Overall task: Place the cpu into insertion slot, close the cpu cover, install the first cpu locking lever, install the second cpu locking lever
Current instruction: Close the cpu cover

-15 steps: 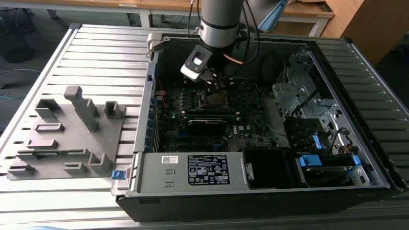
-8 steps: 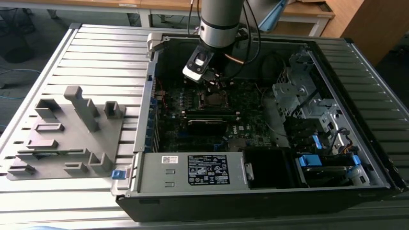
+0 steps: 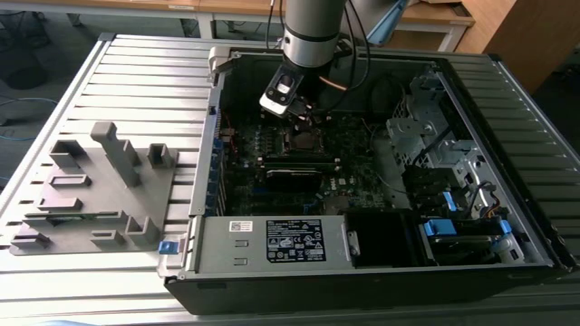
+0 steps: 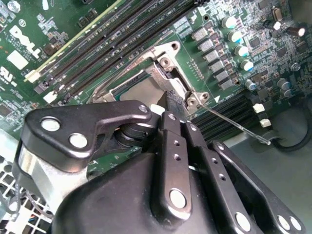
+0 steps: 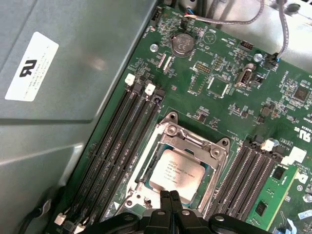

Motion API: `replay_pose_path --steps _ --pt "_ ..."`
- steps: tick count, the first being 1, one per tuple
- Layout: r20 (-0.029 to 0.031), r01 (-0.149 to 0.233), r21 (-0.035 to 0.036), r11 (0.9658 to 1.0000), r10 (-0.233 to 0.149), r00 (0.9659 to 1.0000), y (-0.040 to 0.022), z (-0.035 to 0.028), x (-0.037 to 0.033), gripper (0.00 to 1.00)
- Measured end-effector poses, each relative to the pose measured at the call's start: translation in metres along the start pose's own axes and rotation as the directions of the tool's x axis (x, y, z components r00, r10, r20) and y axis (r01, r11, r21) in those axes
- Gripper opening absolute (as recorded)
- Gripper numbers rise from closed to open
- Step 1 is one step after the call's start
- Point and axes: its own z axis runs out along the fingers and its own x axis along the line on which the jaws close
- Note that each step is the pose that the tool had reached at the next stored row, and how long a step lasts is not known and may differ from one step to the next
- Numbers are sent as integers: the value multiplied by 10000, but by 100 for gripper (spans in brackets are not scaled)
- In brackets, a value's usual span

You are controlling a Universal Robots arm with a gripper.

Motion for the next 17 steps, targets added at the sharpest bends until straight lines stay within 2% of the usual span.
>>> replay_pose_path --steps 2,17 --pt "-3 154 5 9999 -154 9999 0 0 0 11" --pt "-5 201 6 9998 -201 9998 0 0 0 11"
